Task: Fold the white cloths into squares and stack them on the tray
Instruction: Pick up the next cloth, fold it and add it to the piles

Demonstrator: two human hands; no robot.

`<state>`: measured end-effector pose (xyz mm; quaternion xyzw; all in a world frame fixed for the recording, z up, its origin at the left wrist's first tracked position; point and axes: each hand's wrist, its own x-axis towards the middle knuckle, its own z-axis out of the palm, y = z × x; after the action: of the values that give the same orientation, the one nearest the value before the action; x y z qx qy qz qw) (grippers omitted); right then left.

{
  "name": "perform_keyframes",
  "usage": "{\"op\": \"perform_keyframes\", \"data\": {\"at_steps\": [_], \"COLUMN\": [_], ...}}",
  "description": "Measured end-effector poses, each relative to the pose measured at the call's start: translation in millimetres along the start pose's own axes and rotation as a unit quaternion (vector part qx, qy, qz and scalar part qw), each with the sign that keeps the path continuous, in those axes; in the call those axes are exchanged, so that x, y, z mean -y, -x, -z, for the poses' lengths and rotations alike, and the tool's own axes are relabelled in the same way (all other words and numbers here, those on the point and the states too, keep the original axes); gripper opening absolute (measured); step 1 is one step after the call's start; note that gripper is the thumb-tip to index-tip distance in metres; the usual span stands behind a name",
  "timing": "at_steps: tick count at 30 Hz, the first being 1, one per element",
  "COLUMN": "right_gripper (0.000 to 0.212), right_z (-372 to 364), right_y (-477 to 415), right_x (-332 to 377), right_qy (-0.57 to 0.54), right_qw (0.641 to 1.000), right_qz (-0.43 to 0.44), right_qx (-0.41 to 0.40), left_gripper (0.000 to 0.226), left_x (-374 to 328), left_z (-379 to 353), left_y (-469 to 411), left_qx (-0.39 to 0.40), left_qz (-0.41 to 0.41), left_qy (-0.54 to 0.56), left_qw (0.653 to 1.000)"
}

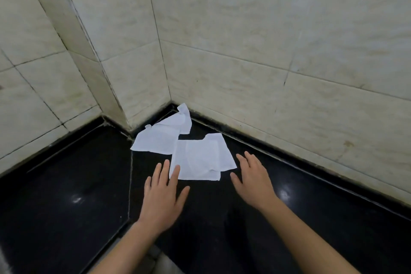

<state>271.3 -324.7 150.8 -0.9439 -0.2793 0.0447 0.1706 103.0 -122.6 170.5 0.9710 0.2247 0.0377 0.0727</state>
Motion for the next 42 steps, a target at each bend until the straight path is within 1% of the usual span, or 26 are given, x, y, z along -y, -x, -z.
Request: {"op": "perform_keyframes", "data": {"at_steps": [4,7,10,12,14,16,18,20,23,24,26,28,30,32,34,38,40,42], "right_gripper": [0.063,0.060,0.056,0.053,0.050,0.050,0.053,0.060,0.076,0.078,0.075,0.063,0.043,0.023,0.010,0.013,0.018,0.025], "right_z": [-18,-34,-46,-58,-68,-82,-100,-117,-134,-140,-156,-168,-180,-183,-182,-170,-158,-142], "right_y": [-22,-35,-47,-62,-72,-86,-94,-100,-113,-117,-121,-119,-112,-100,-85,-66,-65,-64], "right_x": [-2,2,5,10,15,20,25,27,26,25,23,21,22,24,24,23,24,25], "right_qy": [0.022,0.016,0.016,0.016,0.023,0.020,0.013,0.014,0.041,0.046,0.061,0.091,0.134,0.157,0.134,0.065,0.041,0.019], "right_qw": [0.998,0.995,0.989,0.982,0.978,0.974,0.970,0.965,0.959,0.956,0.952,0.958,0.966,0.970,0.974,0.984,0.985,0.987], "right_qz": [-0.040,-0.089,-0.140,-0.179,-0.198,-0.210,-0.218,-0.223,-0.212,-0.214,-0.215,-0.206,-0.178,-0.157,-0.156,-0.152,-0.157,-0.158], "right_qx": [0.034,0.043,0.053,0.058,0.068,0.083,0.109,0.138,0.181,0.197,0.208,0.179,0.129,0.101,0.098,0.068,0.053,0.033], "left_gripper": [0.075,0.056,0.039,0.038,0.038,0.040,0.045,0.045,0.037,0.032,0.021,0.015,0.016,0.016,0.014,0.009,0.007,0.007], "left_x": [14,29,36,39,39,42,46,52,65,72,89,103,114,119,121,120,117,112], "left_z": [-20,-41,-58,-72,-88,-108,-128,-144,-157,-161,-172,-182,-186,-185,-182,-171,-159,-143], "left_y": [-43,-82,-122,-150,-171,-188,-198,-200,-197,-195,-190,-184,-181,-180,-179,-172,-171,-171], "left_qx": [0.053,0.080,0.110,0.150,0.164,0.177,0.209,0.236,0.223,0.214,0.190,0.160,0.133,0.115,0.112,0.098,0.083,0.081], "left_qz": [-0.050,-0.110,-0.168,-0.204,-0.229,-0.256,-0.275,-0.294,-0.306,-0.307,-0.317,-0.317,-0.313,-0.305,-0.295,-0.275,-0.264,-0.232], "left_qy": [0.008,0.015,0.057,0.079,0.108,0.114,0.095,0.063,0.035,0.034,0.028,0.023,0.027,0.038,0.058,0.132,0.169,0.191], "left_qw": [0.997,0.991,0.978,0.964,0.953,0.943,0.934,0.924,0.925,0.926,0.929,0.935,0.940,0.945,0.947,0.947,0.946,0.950]}}
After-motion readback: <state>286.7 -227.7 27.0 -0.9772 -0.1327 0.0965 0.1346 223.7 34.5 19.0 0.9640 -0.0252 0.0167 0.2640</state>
